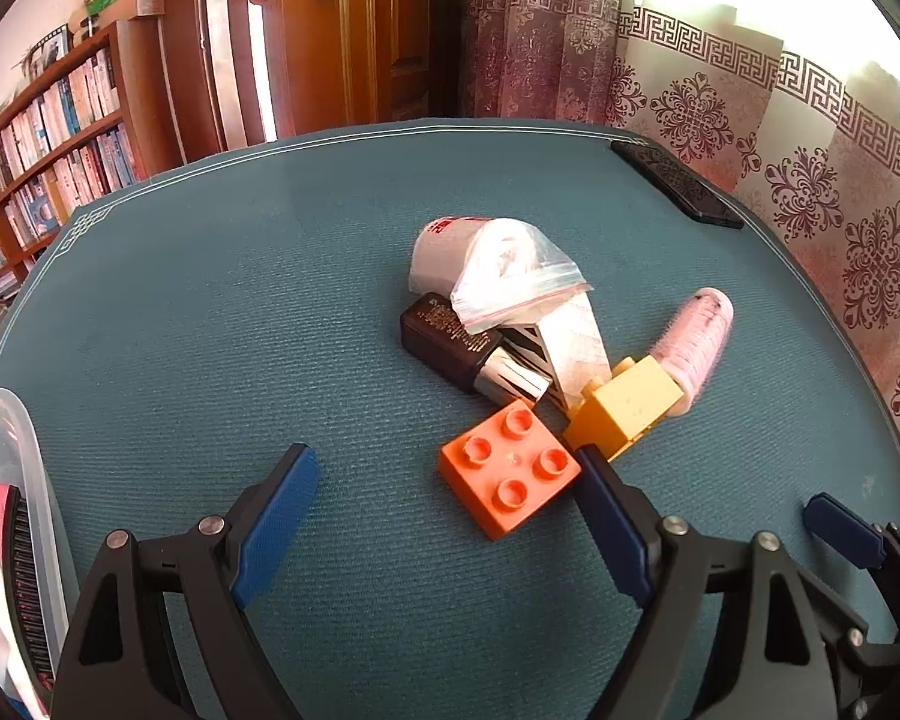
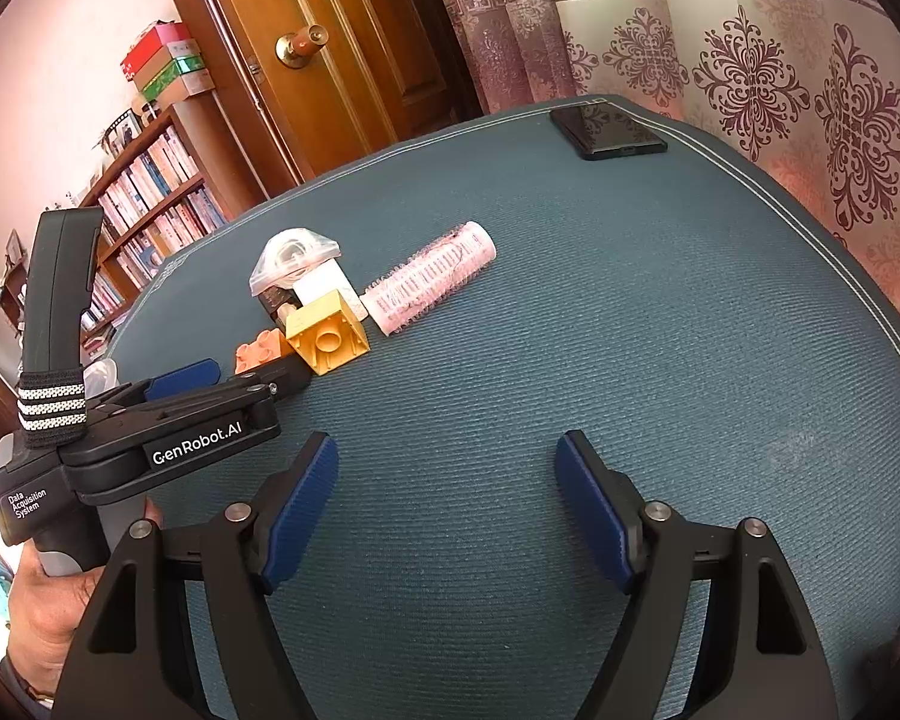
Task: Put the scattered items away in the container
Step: 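Grasp the orange block with the left gripper, then grasp the yellow block with the right gripper while left gripper holds orange block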
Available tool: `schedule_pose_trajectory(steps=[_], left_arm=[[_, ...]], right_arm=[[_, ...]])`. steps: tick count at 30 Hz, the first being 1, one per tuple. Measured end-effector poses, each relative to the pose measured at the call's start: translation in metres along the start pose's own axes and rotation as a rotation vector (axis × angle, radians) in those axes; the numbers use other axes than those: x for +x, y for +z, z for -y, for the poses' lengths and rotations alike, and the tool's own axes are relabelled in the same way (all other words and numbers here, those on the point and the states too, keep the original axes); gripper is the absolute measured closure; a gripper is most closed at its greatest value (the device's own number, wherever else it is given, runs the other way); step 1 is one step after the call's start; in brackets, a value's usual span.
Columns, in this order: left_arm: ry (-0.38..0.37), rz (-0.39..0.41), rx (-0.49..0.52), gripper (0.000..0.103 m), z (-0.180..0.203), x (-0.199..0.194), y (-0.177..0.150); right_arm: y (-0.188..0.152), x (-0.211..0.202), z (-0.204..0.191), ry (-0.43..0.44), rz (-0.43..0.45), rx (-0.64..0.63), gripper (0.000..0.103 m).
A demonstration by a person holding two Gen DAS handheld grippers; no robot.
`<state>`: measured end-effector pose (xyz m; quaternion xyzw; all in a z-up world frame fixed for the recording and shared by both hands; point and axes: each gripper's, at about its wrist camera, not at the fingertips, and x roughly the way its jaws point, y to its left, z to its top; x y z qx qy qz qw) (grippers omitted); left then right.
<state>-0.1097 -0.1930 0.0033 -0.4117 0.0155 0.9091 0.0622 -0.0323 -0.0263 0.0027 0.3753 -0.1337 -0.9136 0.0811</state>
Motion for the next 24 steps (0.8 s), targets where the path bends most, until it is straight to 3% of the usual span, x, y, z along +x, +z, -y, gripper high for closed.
schedule_pose_trajectory(steps=[2, 9, 14, 24], left_arm=[[-0.004, 0.006, 0.006, 0.021, 0.0, -0.001, 0.0], [-0.043, 0.034, -0.005, 0.055, -0.006, -0.006, -0.001], [-0.06, 0.042, -0.023, 0.055, -0.011, -0.012, -0.008], [-0.017, 0.074, -0.017, 0.055, -0.019, -0.033, -0.019]], right_arm=[[0.0, 0.0, 0.0, 0.001, 0.0, 0.001, 0.025], [0.0, 0.0, 0.0, 0.004, 0.002, 0.004, 0.025], [0.0, -0.001, 0.0, 0.006, 0.003, 0.004, 0.025], [0.0, -0.002, 0.002, 0.013, 0.01, 0.006, 0.025]])
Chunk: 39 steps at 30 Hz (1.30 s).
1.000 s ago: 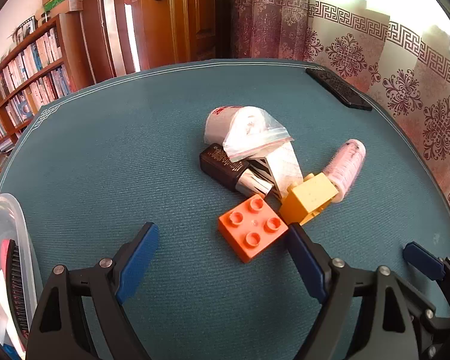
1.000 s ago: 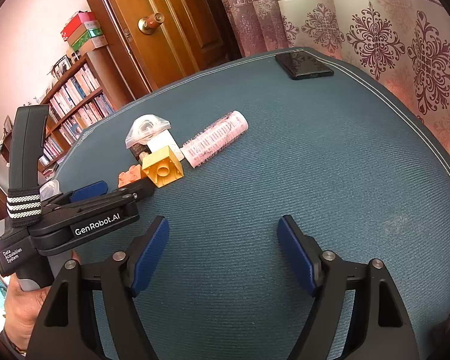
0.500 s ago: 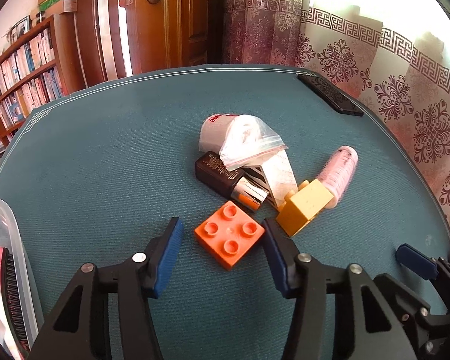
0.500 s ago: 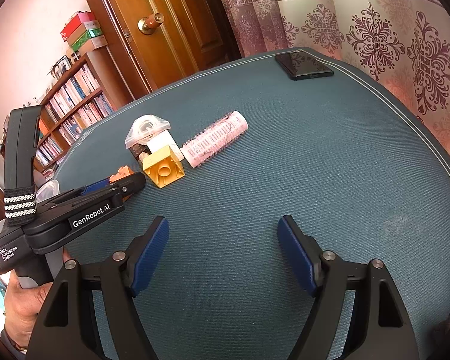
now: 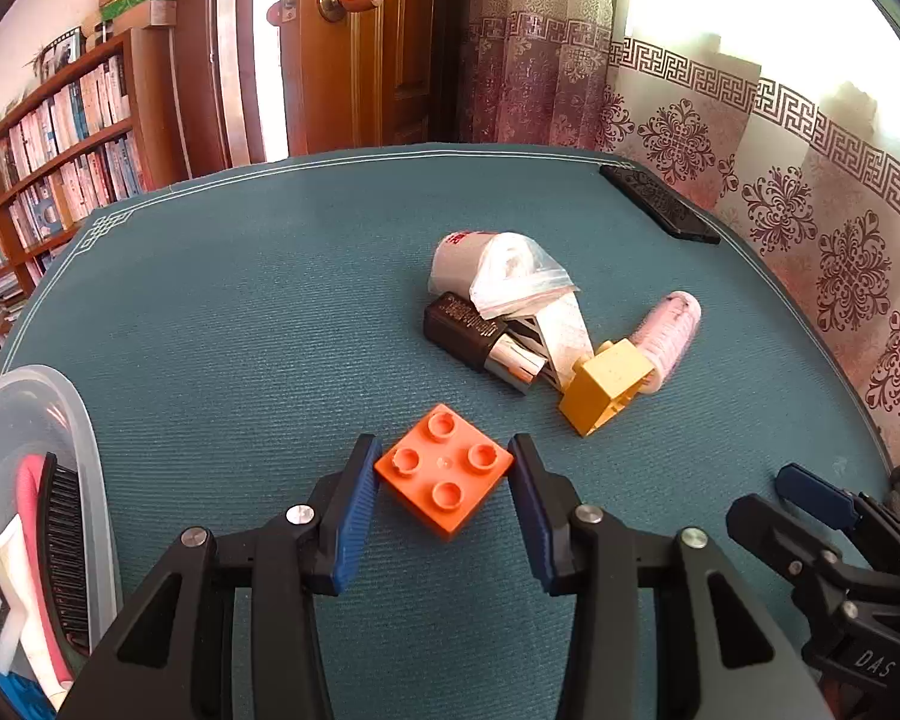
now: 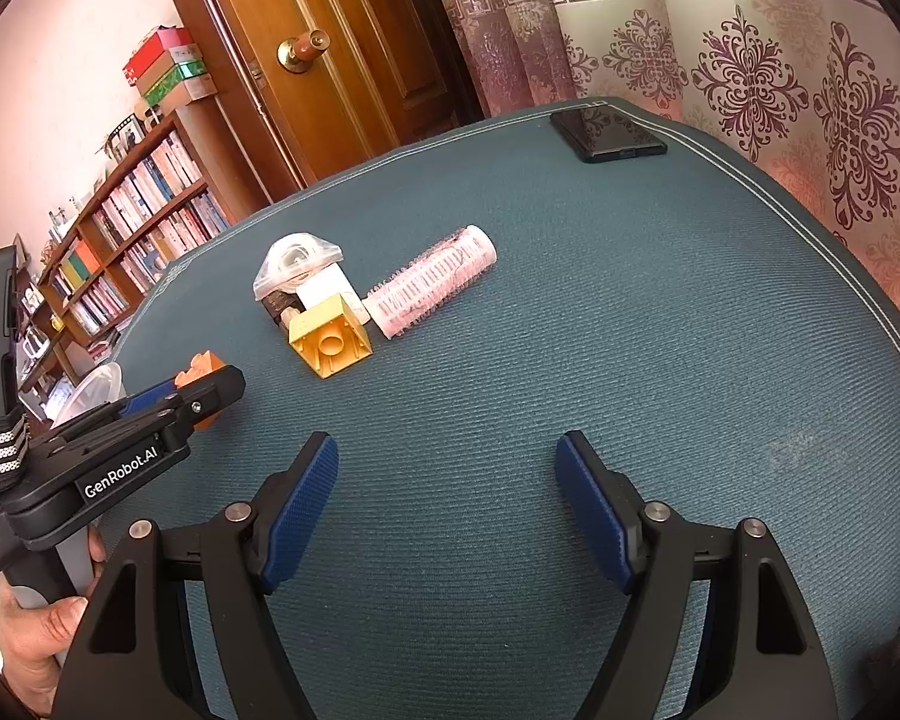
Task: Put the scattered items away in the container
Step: 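Grasp the yellow block with the right gripper while left gripper holds orange block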
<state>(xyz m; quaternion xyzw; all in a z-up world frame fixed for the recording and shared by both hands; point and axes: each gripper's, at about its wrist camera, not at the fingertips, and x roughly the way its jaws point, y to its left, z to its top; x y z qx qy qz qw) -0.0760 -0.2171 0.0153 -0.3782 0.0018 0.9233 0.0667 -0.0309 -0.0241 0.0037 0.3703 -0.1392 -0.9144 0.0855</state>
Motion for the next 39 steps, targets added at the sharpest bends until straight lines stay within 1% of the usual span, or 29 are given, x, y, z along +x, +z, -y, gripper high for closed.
schedule_pose_trajectory(steps=[1, 4, 6, 9, 13, 16, 20, 22, 26, 32, 33, 35, 39], left_arm=[[0.002, 0.008, 0.004, 0.055, 0.0, -0.003, 0.0], [-0.009, 0.022, 0.007, 0.055, -0.001, -0.01, -0.001], [-0.019, 0.025, 0.001, 0.055, -0.004, -0.013, -0.002], [-0.022, 0.04, -0.013, 0.055, -0.011, -0.019, -0.003], [-0.034, 0.056, -0.051, 0.055, -0.022, -0.025, -0.001], [-0.038, 0.066, -0.078, 0.055, -0.028, -0.029, 0.002], [-0.032, 0.08, -0.094, 0.055, -0.033, -0.032, 0.004], [-0.028, 0.087, -0.098, 0.055, -0.035, -0.034, 0.004], [-0.03, 0.095, -0.11, 0.055, -0.038, -0.036, 0.005], [-0.036, 0.094, -0.131, 0.055, -0.045, -0.037, 0.005], [-0.036, 0.093, -0.133, 0.055, -0.045, -0.037, 0.005], [-0.036, 0.093, -0.136, 0.055, -0.047, -0.037, 0.005], [-0.035, 0.09, -0.14, 0.055, -0.048, -0.037, 0.005]], right_arm=[[0.0, 0.0, 0.0, 0.0, 0.002, 0.0, 0.025], [0.0, -0.002, 0.0, 0.002, 0.004, -0.001, 0.033], [0.001, -0.001, 0.001, 0.002, 0.0, 0.0, 0.041], [0.002, 0.0, -0.001, 0.004, -0.012, -0.006, 0.048], [0.007, 0.004, -0.016, -0.003, -0.033, -0.074, 0.049], [0.015, 0.01, -0.033, 0.009, -0.051, -0.134, 0.049], [0.026, 0.02, -0.057, 0.014, -0.043, -0.212, 0.049], [0.03, 0.029, -0.065, 0.014, -0.045, -0.231, 0.049], [0.036, 0.046, -0.073, -0.002, -0.05, -0.229, 0.049], [0.044, 0.06, -0.079, -0.013, -0.035, -0.222, 0.05], [0.045, 0.063, -0.08, -0.019, -0.034, -0.223, 0.055], [0.044, 0.067, -0.079, -0.028, -0.041, -0.224, 0.062], [0.043, 0.066, -0.075, -0.023, -0.035, -0.203, 0.064]])
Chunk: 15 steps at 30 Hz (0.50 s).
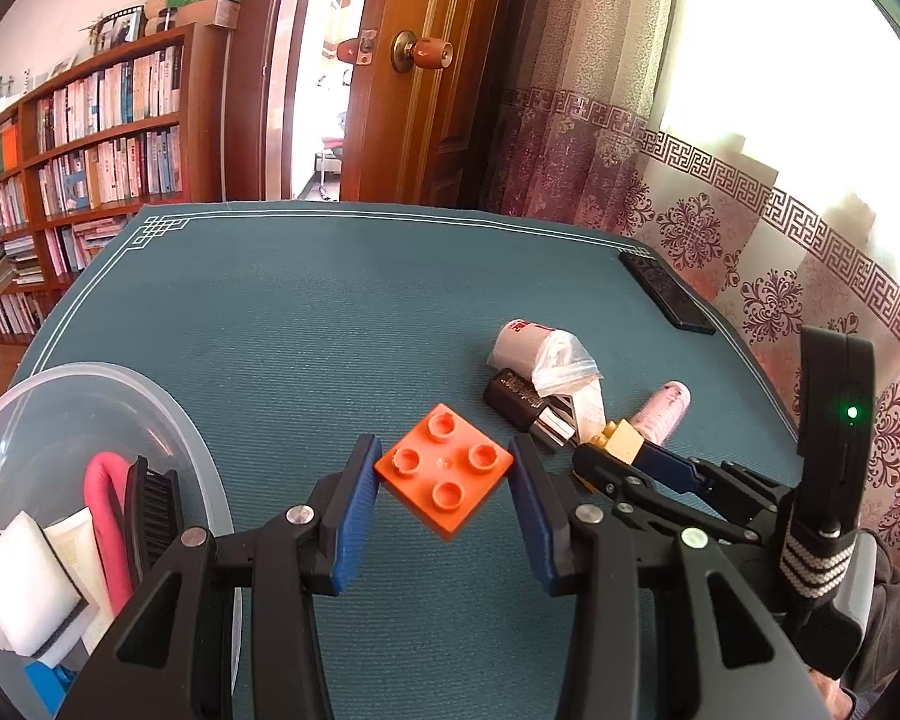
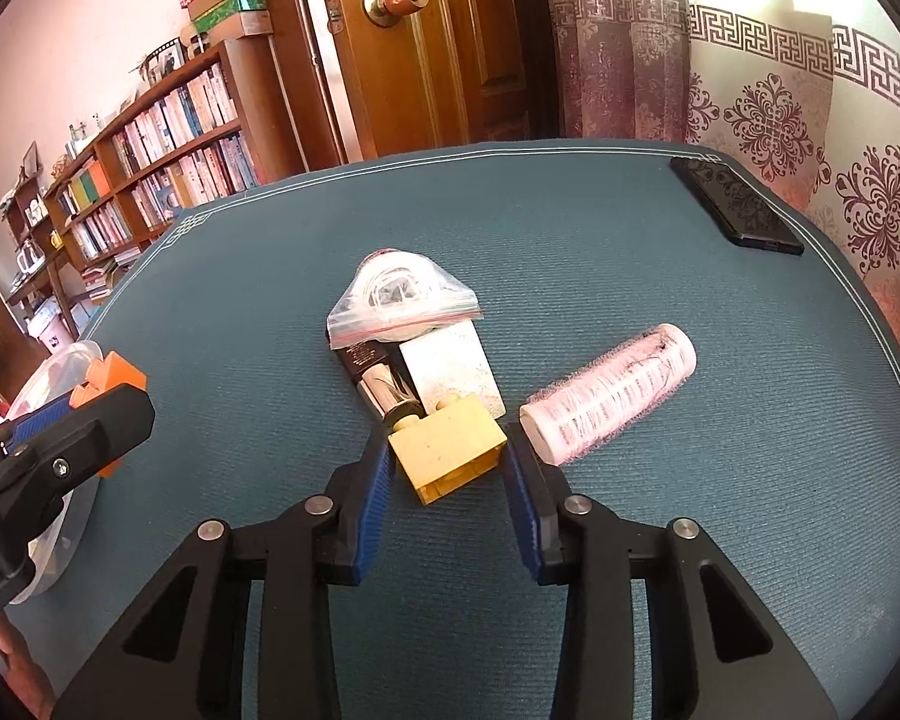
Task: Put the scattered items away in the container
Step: 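Grasp the yellow block with the right gripper while left gripper holds orange block, then carry the orange and yellow blocks over the clear bowl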
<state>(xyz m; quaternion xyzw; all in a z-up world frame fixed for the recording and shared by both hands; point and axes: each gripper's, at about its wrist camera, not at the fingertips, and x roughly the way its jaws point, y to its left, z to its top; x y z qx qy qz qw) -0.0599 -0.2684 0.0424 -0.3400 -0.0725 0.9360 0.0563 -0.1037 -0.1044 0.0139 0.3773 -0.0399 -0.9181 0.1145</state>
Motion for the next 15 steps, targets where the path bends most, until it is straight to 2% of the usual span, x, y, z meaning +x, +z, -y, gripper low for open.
schedule_pose_trajectory(steps=[7, 15], left_arm=[[0.002, -0.002, 0.008, 0.055, 0.001, 0.0, 0.0], [0.017, 0.036, -0.03, 0.055, -0.011, -0.011, 0.008]], right_arm=[[-0.004, -0.008, 0.004, 0.031, 0.013, 0.049, 0.064], [0.002, -0.031, -0.019, 0.109, 0.056, 0.032, 0.064]])
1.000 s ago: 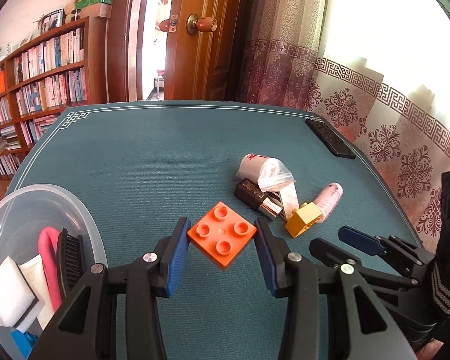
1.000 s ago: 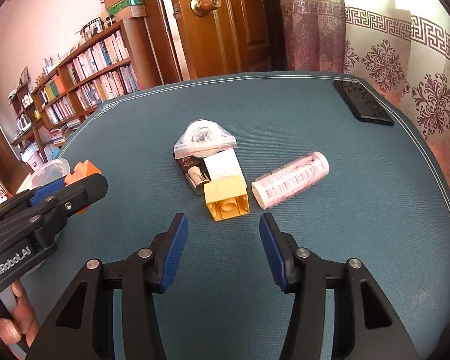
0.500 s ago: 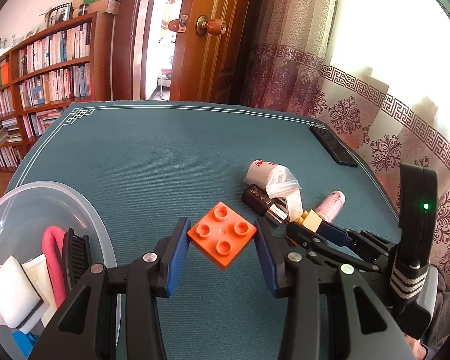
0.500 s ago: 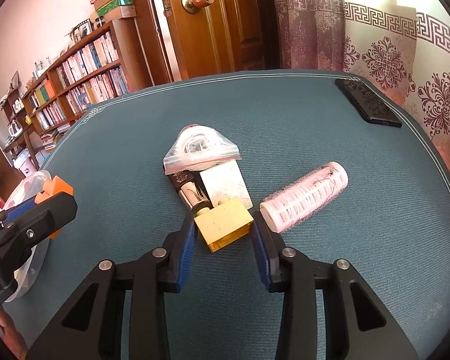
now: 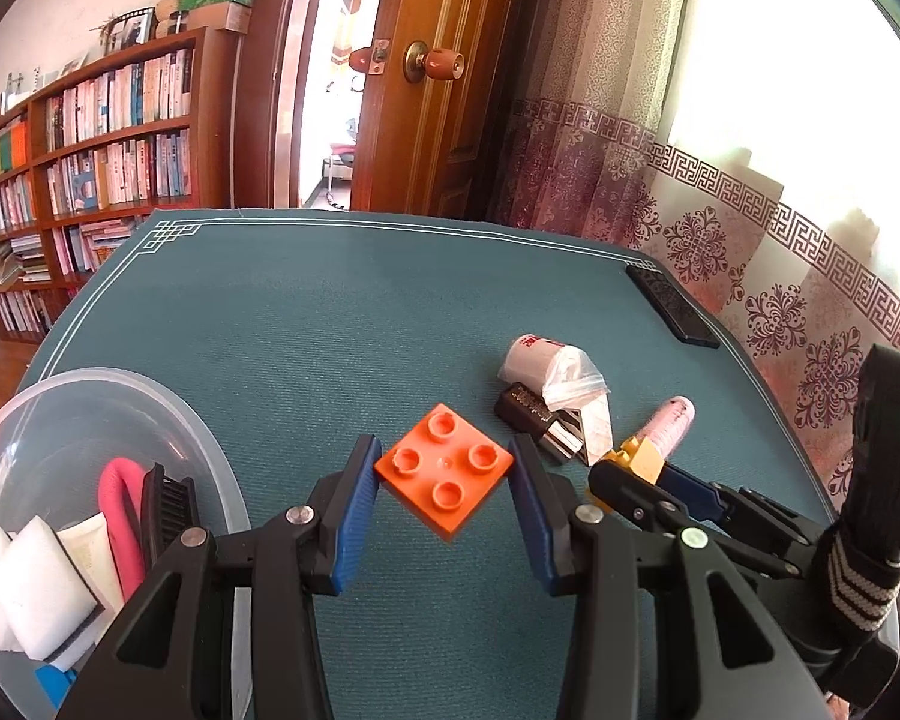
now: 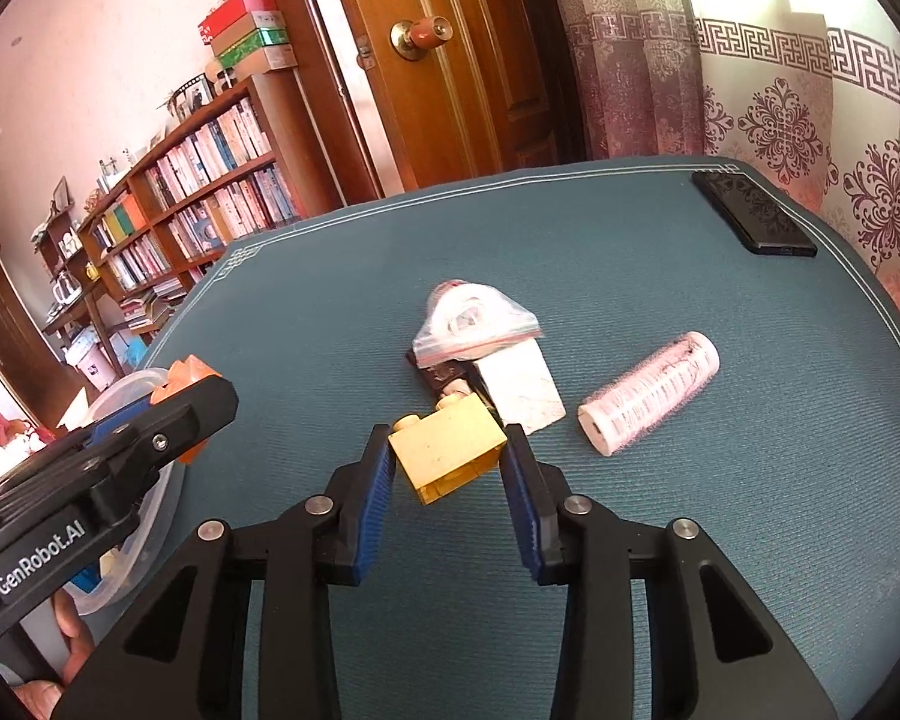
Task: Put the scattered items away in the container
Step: 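Carry the orange and yellow blocks over the clear bowl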
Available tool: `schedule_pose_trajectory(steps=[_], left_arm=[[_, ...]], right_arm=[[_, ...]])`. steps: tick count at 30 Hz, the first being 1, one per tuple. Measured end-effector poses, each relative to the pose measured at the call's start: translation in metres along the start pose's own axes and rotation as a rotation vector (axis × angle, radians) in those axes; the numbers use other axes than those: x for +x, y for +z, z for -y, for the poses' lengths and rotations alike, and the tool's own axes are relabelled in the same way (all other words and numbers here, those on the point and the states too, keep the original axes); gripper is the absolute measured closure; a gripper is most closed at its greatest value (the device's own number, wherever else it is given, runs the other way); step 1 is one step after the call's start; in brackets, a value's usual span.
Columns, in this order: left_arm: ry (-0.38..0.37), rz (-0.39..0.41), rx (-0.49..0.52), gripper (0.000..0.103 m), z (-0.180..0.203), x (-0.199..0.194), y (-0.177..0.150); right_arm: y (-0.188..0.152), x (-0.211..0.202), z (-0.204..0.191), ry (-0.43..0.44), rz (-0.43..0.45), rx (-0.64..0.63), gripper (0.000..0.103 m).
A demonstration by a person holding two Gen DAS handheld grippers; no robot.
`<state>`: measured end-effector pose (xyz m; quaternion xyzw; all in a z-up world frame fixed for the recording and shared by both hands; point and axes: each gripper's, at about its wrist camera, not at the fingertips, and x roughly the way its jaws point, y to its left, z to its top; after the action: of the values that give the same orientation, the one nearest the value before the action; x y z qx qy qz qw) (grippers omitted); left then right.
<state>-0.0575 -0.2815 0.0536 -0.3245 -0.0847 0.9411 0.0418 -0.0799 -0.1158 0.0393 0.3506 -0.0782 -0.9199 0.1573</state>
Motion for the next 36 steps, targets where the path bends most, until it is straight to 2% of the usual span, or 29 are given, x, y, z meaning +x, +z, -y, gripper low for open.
schedule_pose_trajectory(steps=[5, 11, 18, 25, 30, 36], left_arm=[[0.052, 0.054, -0.024, 0.055, -0.015, -0.013, 0.01], [0.106, 0.09, -0.097, 0.055, -0.046, -0.023, 0.021], [0.21, 0.108, -0.202, 0.055, -0.092, -0.029, 0.03], [0.325, 0.111, -0.256, 0.055, -0.13, -0.031, 0.029], [0.341, 0.093, -0.308, 0.055, -0.149, -0.03, 0.026], [0.34, 0.096, -0.331, 0.055, -0.156, -0.034, 0.024]], right_arm=[[0.002, -0.006, -0.021, 0.06, 0.001, -0.015, 0.064], [0.006, -0.005, -0.042, 0.11, -0.007, -0.037, 0.064], [0.005, -0.004, -0.069, 0.152, -0.011, -0.064, 0.064], [0.006, 0.001, -0.096, 0.2, -0.024, -0.104, 0.064], [0.007, 0.006, -0.12, 0.249, -0.035, -0.131, 0.064], [0.002, 0.019, -0.148, 0.312, -0.069, -0.17, 0.064]])
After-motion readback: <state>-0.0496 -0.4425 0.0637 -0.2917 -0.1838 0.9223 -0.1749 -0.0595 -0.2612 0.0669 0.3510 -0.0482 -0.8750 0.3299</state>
